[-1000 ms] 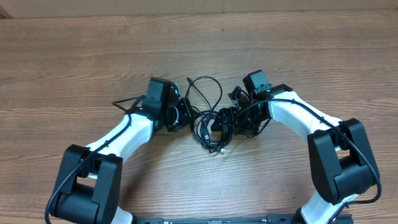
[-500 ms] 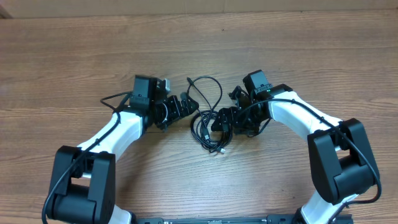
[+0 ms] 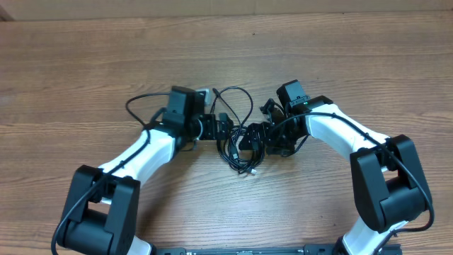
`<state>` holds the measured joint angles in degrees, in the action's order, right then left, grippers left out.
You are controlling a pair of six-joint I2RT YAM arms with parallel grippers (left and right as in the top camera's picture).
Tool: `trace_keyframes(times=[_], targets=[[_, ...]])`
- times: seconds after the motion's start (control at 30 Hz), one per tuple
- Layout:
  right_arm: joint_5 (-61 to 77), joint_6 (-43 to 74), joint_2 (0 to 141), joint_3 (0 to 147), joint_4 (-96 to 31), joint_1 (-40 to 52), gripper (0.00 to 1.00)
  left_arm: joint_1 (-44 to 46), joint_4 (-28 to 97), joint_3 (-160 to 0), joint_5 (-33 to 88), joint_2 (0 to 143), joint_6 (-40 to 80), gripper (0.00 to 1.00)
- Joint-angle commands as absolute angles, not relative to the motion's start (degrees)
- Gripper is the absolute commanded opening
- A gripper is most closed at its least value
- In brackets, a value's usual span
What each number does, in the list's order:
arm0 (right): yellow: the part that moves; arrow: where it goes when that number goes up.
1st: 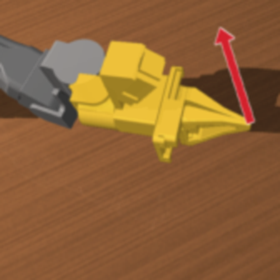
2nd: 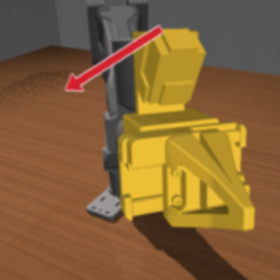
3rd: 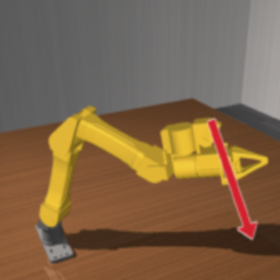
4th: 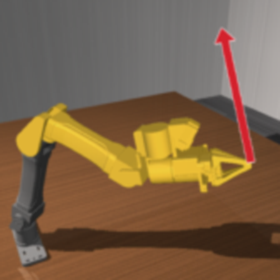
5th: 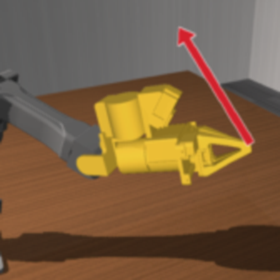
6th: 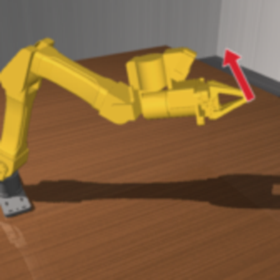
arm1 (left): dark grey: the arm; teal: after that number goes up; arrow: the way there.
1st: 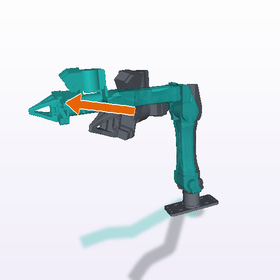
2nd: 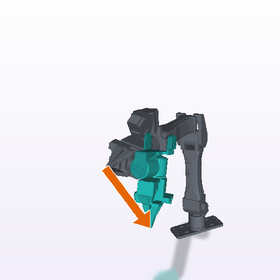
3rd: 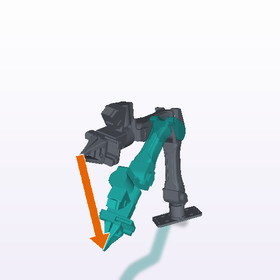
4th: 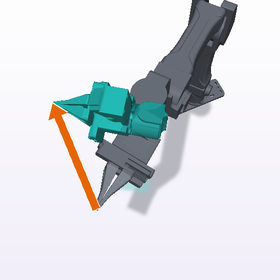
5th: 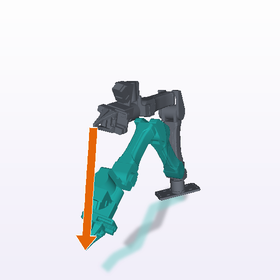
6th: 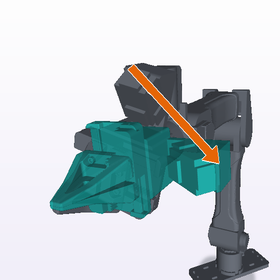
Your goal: Untangle cables
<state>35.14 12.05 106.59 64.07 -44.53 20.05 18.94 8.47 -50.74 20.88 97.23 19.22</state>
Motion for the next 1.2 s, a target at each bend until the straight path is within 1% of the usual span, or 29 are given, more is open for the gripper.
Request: trace_keyframes(times=[0.0, 0.03, 0.07, 0.2, 0.27, 0.4, 0.53, 0.7, 0.77, 0.9, 1.07, 1.17], targets=[[36.0, 11.9, 106.4, 67.4, -48.2, 18.3, 0.92, 19.7, 8.7, -52.7, 17.7, 95.9, 13.2, 1.0], [35.7, 11.8, 106.1, 68.2, -49.6, 17.8, 0.93, 19.6, 9.4, -53.3, 17.7, 95.9, 13.2, 1.0], [34.3, 11.8, 105.2, 69.7, -52.2, 16.8, 1.0, 19.5, 10.8, -54.3, 17.7, 95.9, 13.2, 1.0], [24.6, 12.1, 100.0, 74.1, -59.4, 14.3, 1.0, 19.7, 16.9, -59.1, 17.3, 95.9, 8.5, 1.0], [19.3, 13.1, 94.8, 76.6, -62.7, 13.3, 1.0, 20.8, 20.7, -61.6, 14.2, 95.9, 7.1, 1.0], [12.6, 17.2, 85.9, 78.6, -65.0, 12.2, 1.0, 23.4, 26.2, -62.8, 6.2, 95.9, 12.2, 1.0], [8.9, 20.6, 76.5, 78.6, -65.0, 12.0, 1.0, 27.1, 30.6, -62.7, 5.2, 96.3, 18.2, 1.0], [8.6, 21.2, 68.5, 78.6, -65.4, 12.0, 1.0, 31.1, 30.7, -62.7, -1.3, 97.9, 23.7, 1.0], [8.6, 21.2, 66.3, 78.6, -66.2, 12.0, 1.0, 32.0, 28.8, -62.7, -2.6, 99.0, 24.3, 1.0], [8.6, 21.2, 63.8, 78.6, -67.4, 12.0, 1.0, 32.9, 24.1, -62.7, -3.0, 102.2, 25.7, 1.0], [8.6, 21.2, 63.1, 78.4, -69.7, 12.0, 1.0, 33.0, 20.1, -62.7, -3.0, 106.4, 34.7, 1.0], [8.6, 21.2, 63.1, 77.9, -70.7, 12.0, 1.0, 33.0, 18.5, -62.7, -2.0, 107.2, 36.9, 1.0]])
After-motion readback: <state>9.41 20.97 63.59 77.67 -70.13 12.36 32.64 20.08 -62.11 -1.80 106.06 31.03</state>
